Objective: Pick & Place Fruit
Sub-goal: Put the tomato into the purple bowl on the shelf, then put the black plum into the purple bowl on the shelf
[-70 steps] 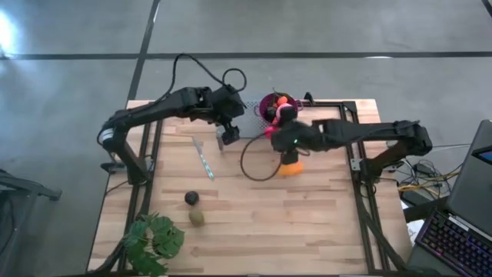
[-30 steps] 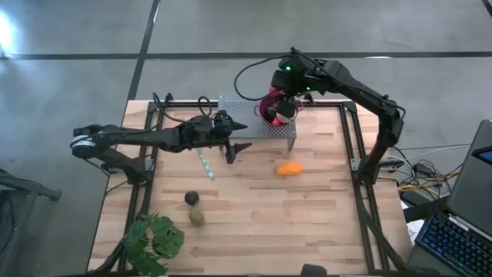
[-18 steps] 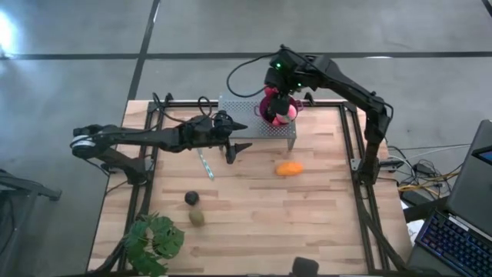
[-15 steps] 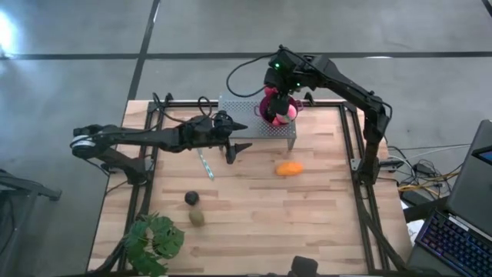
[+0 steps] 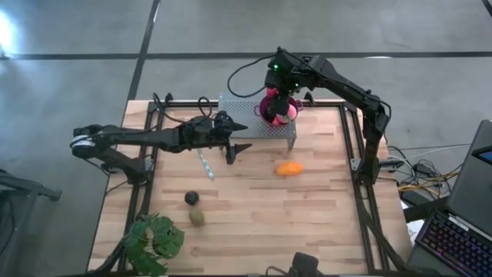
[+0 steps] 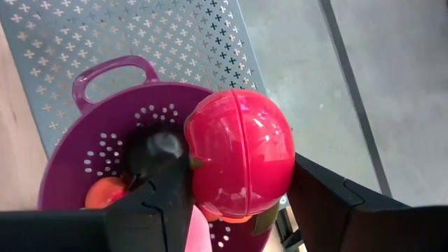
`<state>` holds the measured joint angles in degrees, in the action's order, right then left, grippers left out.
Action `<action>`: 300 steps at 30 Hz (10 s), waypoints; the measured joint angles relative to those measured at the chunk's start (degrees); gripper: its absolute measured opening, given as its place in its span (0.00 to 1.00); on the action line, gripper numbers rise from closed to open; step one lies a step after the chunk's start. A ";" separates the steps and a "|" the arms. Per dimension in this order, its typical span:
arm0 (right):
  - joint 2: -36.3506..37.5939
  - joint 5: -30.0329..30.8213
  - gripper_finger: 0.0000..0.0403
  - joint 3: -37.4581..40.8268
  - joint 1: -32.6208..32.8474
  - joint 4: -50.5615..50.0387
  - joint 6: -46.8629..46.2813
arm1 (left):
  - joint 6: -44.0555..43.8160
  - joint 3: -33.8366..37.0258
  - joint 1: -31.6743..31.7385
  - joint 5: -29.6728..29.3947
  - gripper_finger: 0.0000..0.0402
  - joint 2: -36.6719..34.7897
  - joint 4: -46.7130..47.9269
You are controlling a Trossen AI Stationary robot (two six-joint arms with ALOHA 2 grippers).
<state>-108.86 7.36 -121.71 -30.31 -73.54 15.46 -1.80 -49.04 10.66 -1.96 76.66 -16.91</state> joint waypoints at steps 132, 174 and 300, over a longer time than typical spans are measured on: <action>38.62 -1.33 0.27 55.52 20.66 27.98 -18.31 | -25.74 0.00 -30.38 -5.09 0.84 -15.86 72.65; 38.60 -1.22 0.39 58.57 20.66 29.40 -18.48 | -20.75 3.77 -34.18 -1.68 0.84 6.01 63.63; 37.03 38.70 0.86 56.31 54.35 65.59 42.03 | -15.43 -8.83 -10.67 8.70 0.68 4.28 -17.82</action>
<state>-71.83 46.06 -65.40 24.03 -7.94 57.48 -17.23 -57.87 -0.01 6.74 80.95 -34.72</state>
